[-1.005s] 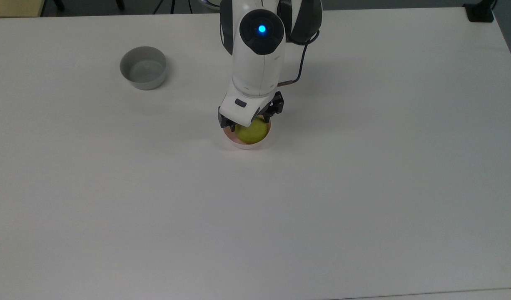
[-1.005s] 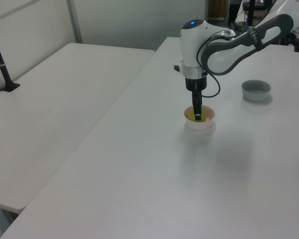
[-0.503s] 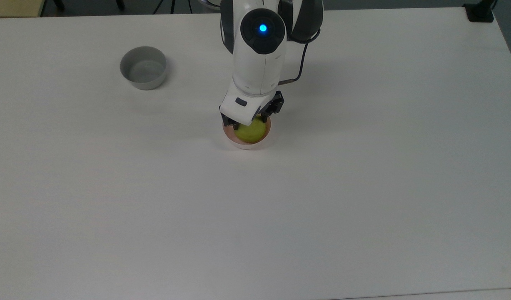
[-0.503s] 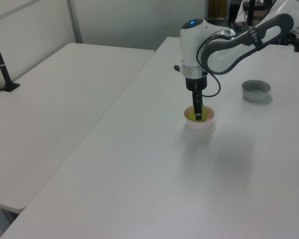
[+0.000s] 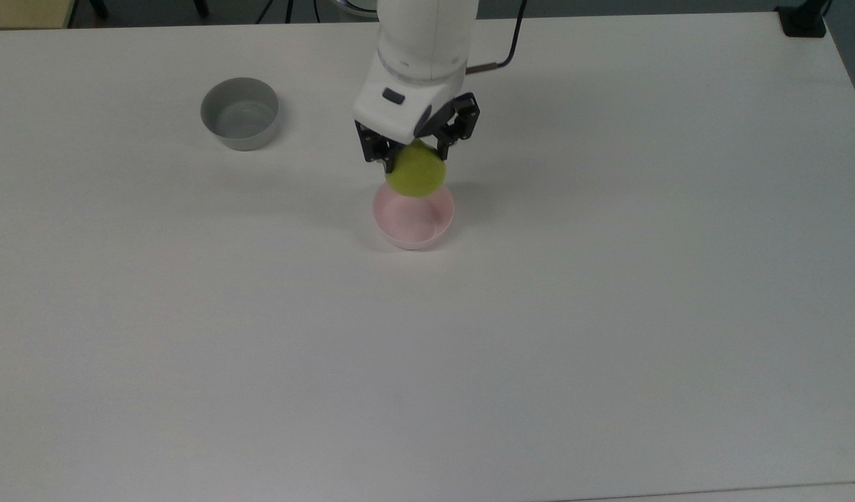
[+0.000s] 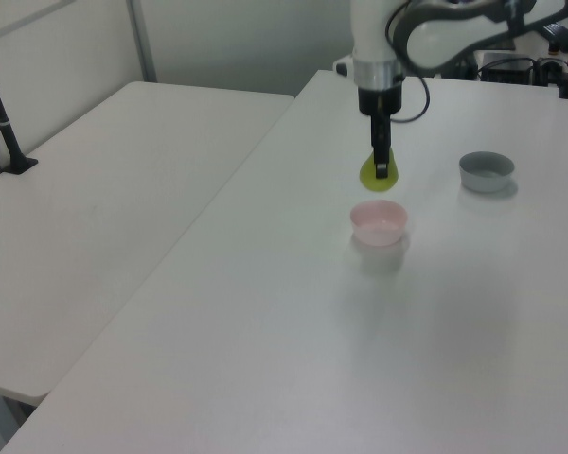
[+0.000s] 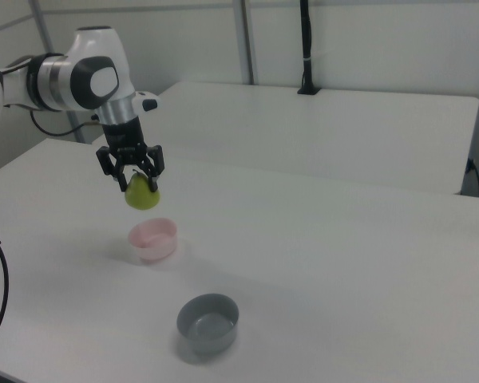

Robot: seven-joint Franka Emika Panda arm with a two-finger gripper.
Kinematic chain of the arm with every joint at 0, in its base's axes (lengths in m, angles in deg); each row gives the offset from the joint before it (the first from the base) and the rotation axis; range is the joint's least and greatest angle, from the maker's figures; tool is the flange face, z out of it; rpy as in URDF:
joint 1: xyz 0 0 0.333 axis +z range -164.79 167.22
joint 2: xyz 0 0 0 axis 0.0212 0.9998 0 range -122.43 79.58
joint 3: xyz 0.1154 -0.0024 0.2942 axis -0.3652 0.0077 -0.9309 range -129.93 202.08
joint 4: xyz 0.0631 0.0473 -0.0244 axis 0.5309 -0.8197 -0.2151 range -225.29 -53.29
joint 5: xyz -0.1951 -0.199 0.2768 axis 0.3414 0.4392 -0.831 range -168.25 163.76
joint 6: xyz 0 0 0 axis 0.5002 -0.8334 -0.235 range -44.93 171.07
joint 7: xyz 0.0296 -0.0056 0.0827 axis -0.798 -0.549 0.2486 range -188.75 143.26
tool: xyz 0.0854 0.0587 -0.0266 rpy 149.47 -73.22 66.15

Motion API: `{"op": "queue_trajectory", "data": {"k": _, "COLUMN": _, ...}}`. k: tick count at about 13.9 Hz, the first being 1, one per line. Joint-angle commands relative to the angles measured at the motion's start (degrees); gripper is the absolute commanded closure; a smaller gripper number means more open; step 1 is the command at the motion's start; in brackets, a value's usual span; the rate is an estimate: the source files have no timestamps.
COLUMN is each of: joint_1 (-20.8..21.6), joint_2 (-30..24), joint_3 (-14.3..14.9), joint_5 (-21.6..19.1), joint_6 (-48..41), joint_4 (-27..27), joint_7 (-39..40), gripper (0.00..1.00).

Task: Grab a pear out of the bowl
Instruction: 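Lift the pear up out of the pink bowl, then carry the pear beside the pink bowl and lower it to the table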

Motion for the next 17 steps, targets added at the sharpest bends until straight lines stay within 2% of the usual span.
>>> {"op": "queue_trajectory", "data": {"k": 1, "joint_1": -4.93, "joint_2": -0.47, "joint_3": 1.54, "joint_5": -0.79, "joint_6": -1.28, "joint_4": 1.31, "joint_7": 0.45, "gripper": 0.5}}
{"op": "queue_trajectory", "data": {"k": 3, "joint_1": -9.85, "joint_2": 1.02, "joint_3": 1.54, "joint_5": -0.61, "joint_6": 1.87, "joint_4": 2.45, "joint_7": 3.16, "gripper": 0.49}}
{"op": "queue_trajectory", "data": {"k": 5, "joint_1": -12.94, "joint_2": 3.3, "joint_3": 1.54, "joint_5": -0.26, "joint_6": 6.62, "joint_4": 2.28, "joint_7": 3.88, "gripper": 0.47}}
{"op": "queue_trajectory", "data": {"k": 8, "joint_1": -14.53, "joint_2": 7.87, "joint_3": 1.54, "joint_5": 0.61, "joint_6": 12.34, "joint_4": 2.01, "joint_7": 4.49, "gripper": 0.46}}
{"op": "queue_trajectory", "data": {"k": 11, "joint_1": -15.41, "joint_2": 11.57, "joint_3": 1.54, "joint_5": 2.11, "joint_6": 15.86, "joint_4": 2.01, "joint_7": 4.4, "gripper": 0.41}}
{"op": "queue_trajectory", "data": {"k": 15, "joint_1": -15.41, "joint_2": 12.71, "joint_3": 1.54, "joint_5": 2.55, "joint_6": 15.95, "joint_4": 1.31, "joint_7": 4.4, "gripper": 0.26}}
{"op": "queue_trajectory", "data": {"k": 17, "joint_1": -15.41, "joint_2": 12.72, "joint_3": 1.54, "joint_5": 2.99, "joint_6": 15.87, "joint_4": 0.96, "joint_7": 4.32, "gripper": 0.12}}
